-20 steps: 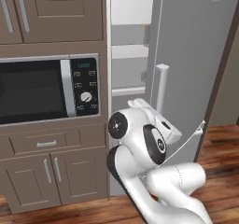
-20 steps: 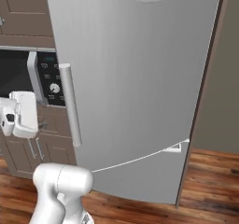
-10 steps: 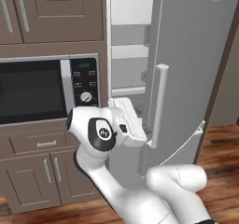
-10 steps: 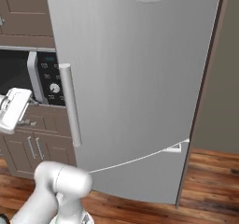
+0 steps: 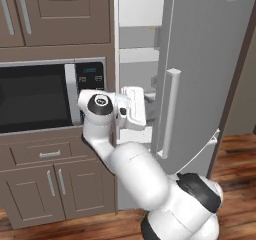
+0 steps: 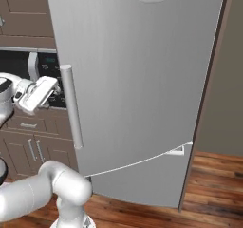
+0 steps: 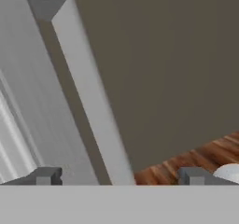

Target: Take the lemon wedge from the fridge and place it on the plate with fish on the dining counter.

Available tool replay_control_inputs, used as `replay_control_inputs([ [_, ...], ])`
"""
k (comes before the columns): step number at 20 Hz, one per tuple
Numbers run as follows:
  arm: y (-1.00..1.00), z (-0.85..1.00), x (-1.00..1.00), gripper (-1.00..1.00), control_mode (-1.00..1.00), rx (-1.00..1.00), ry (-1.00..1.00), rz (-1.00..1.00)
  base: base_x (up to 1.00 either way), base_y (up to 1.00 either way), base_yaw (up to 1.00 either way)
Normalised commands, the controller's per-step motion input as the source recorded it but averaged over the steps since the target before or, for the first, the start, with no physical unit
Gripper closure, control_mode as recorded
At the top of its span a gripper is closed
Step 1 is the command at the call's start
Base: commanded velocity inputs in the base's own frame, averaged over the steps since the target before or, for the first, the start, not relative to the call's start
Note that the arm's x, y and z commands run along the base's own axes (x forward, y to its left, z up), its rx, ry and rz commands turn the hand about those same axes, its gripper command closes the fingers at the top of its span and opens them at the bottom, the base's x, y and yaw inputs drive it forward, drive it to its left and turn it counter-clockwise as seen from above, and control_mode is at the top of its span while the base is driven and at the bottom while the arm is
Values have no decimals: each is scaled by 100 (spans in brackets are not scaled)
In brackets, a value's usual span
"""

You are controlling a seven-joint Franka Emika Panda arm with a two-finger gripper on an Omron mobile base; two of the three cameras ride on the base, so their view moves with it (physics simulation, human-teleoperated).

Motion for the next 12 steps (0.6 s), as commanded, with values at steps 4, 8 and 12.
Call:
replay_control_inputs([
  [4,-54,0,53,-100,-100,0,3,0,0,0,0],
  [8,-54,0,43,-100,-100,0,0,2,0,0,0],
  [12,-61,0,-4,-100,-100,0,0,10,0,0,0],
])
